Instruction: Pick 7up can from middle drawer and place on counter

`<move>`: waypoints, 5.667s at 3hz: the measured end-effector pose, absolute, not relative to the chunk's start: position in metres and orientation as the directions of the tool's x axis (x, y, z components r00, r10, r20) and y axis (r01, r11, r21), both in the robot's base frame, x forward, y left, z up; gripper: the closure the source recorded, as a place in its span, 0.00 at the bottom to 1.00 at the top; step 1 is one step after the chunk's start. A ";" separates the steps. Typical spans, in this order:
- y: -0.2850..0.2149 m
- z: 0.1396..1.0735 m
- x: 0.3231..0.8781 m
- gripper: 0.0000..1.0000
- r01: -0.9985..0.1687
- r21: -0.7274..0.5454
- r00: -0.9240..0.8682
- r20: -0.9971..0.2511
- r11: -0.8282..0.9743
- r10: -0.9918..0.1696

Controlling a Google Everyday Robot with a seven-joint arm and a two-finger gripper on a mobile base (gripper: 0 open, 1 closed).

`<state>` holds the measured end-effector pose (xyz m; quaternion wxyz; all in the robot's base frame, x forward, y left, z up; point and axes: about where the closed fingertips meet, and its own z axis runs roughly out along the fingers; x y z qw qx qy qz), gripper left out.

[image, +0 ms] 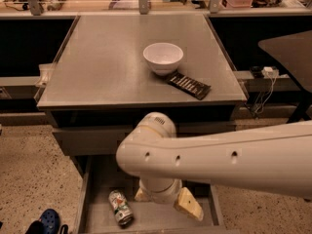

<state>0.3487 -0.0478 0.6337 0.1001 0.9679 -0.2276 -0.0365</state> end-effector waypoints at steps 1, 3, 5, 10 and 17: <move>-0.045 0.627 0.348 0.00 -0.317 0.206 0.945 -0.011 -0.926 -0.326; -0.039 0.617 0.350 0.00 -0.243 0.183 0.967 -0.028 -0.953 -0.252; 0.007 0.576 0.366 0.00 0.142 0.014 0.989 0.031 -0.990 0.142; 0.055 0.530 0.499 0.00 0.313 -0.119 0.912 0.315 -0.942 0.263; 0.109 0.386 0.472 0.00 0.317 -0.138 0.940 0.177 -0.938 0.291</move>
Offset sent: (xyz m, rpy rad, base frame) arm -0.0005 0.0048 -0.0087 -0.0015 -0.0189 0.1415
